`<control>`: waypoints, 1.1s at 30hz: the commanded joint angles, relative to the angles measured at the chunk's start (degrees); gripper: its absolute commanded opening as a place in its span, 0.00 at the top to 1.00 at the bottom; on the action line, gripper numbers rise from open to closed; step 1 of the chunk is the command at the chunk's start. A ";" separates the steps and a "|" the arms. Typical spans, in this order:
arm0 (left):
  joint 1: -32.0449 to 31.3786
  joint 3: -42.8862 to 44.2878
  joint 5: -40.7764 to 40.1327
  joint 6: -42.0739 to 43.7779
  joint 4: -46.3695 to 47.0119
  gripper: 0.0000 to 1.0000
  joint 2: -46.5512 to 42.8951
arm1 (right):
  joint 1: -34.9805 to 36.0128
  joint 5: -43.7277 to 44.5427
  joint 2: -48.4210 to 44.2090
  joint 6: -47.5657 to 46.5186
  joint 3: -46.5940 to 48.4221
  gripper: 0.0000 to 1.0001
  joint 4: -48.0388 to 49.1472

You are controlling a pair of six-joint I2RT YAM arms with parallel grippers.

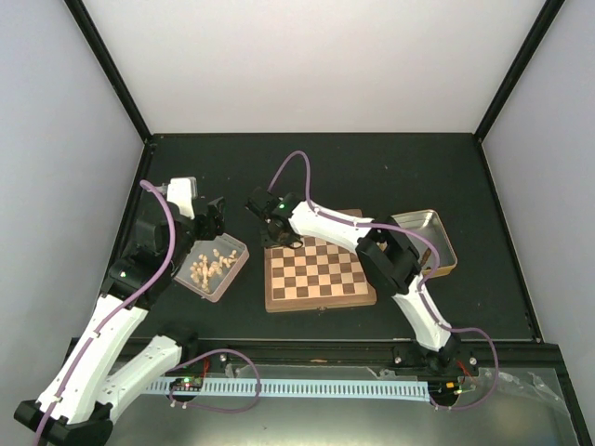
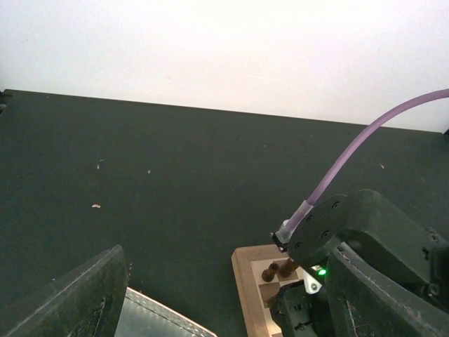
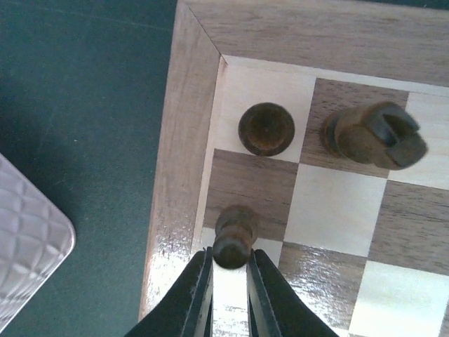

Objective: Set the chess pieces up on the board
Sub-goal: Adjust the chess piece on the chessboard.

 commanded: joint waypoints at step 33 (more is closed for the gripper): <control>0.65 0.09 0.54 -0.29 1.40 0.20 -0.60 | -1.30 3.86 -29.85 -0.43 -18.78 0.67 6.98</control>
